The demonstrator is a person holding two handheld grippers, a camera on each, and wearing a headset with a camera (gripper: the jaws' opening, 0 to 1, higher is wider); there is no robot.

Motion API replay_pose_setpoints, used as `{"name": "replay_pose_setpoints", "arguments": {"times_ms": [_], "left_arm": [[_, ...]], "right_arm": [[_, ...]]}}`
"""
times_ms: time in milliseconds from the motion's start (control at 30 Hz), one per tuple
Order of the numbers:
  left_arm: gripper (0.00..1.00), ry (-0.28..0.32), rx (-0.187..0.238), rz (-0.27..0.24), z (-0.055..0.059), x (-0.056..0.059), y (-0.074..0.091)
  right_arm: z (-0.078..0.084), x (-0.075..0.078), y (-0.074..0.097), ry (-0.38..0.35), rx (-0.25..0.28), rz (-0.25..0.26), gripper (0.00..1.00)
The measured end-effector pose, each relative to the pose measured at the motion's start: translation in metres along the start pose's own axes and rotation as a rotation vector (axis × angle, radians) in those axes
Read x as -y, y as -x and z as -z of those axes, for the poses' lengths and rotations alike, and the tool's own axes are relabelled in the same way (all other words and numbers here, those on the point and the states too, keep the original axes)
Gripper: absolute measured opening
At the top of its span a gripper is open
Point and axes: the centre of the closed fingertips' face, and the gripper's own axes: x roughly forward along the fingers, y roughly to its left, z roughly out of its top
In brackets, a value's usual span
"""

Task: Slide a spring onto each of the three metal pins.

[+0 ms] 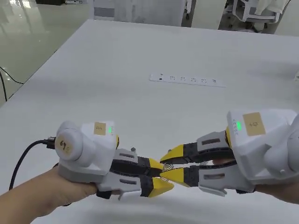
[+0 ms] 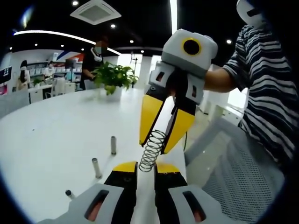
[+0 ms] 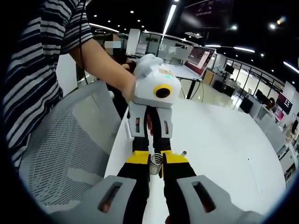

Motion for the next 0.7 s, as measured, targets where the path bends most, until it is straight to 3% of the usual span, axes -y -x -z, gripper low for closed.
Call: {"name": "replay_pose_setpoints", "arguments": {"times_ms": [533, 700], "left_arm": [[0.17, 0.038, -0.01, -0.034, 0.008, -0.005, 0.01], [0.2, 0.051, -0.003, -0.062, 0.009, -0.011, 0.02]], "right_arm": [[0.005, 0.004, 0.0, -0.01, -0.01, 0.019, 0.07], [0.006, 0.006, 0.0, -0.012, -0.009, 0.026, 0.07]]}}
